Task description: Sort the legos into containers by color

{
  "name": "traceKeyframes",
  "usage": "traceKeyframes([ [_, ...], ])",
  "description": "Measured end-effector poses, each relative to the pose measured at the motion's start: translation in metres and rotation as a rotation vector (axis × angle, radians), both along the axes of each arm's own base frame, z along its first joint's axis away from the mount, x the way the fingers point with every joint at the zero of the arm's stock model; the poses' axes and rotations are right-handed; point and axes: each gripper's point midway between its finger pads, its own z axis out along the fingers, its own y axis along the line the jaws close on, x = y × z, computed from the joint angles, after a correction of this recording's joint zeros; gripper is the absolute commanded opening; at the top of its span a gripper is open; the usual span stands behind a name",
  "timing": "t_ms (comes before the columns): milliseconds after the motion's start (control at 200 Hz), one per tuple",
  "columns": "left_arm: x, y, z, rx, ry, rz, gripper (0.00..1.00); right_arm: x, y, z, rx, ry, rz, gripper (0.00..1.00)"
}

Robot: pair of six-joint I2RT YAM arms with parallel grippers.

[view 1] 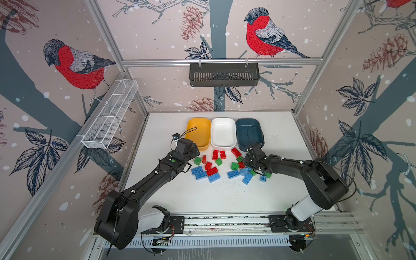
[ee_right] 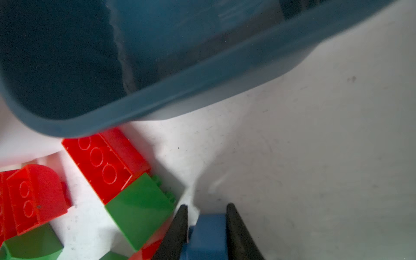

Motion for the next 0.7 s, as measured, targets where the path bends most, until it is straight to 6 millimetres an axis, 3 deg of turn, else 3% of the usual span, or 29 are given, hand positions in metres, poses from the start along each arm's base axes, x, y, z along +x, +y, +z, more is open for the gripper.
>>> traceKeyframes([
  [230, -0.006, 0.002, -0.006, 0.006, 0.015, -0.007, 0.97, 0.0, 0.003, 0.011, -0.016, -0.018, 0.041, 0.17],
  [370, -0.008, -0.01, -0.007, -0.013, 0.019, -0.05, 0.97, 0.001, 0.007, 0.041, 0.02, -0.106, 0.074, 0.16],
  [555, -0.019, -0.044, -0.003, -0.061, 0.001, -0.156, 0.97, 0.001, 0.016, 0.093, 0.099, -0.279, 0.153, 0.18],
  [700, -0.02, -0.041, -0.001, -0.08, -0.029, -0.128, 0.97, 0.019, 0.02, 0.127, 0.135, -0.4, 0.18, 0.19],
])
